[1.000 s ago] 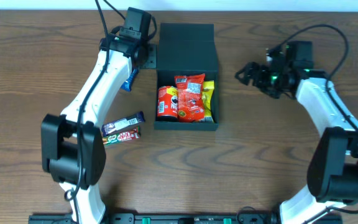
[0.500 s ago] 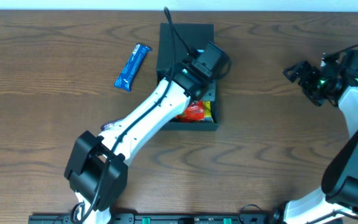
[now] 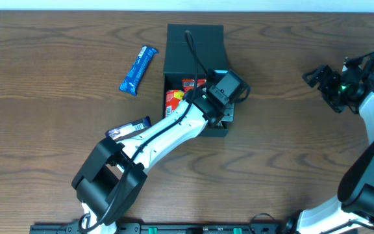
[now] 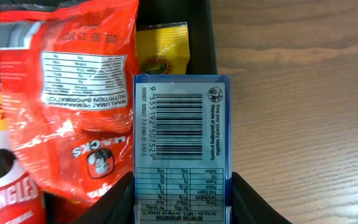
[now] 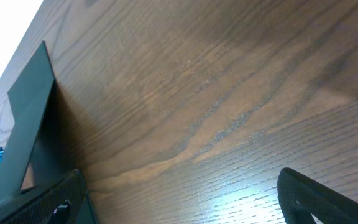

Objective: Pack container
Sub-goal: 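Lift the small blue box and carry it over the black box, then lower the small blue box upright beside the yellow bag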

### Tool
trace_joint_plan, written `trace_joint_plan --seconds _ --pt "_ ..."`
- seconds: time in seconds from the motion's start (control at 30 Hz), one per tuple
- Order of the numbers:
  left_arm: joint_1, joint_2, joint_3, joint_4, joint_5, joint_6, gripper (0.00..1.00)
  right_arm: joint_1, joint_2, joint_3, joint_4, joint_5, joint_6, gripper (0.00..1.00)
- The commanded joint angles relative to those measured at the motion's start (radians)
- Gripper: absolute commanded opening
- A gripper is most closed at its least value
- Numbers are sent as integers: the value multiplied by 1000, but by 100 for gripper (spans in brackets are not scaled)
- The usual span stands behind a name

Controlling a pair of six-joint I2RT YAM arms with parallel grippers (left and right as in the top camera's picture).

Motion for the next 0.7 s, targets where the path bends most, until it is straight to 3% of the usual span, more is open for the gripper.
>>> trace_joint_plan --seconds 0.0,0.67 --pt "2 -18 -36 30 -1 -23 6 -4 -26 20 -2 2 -22 99" --pt "3 25 -61 66 79 3 6 -4 -26 20 -5 2 -22 99"
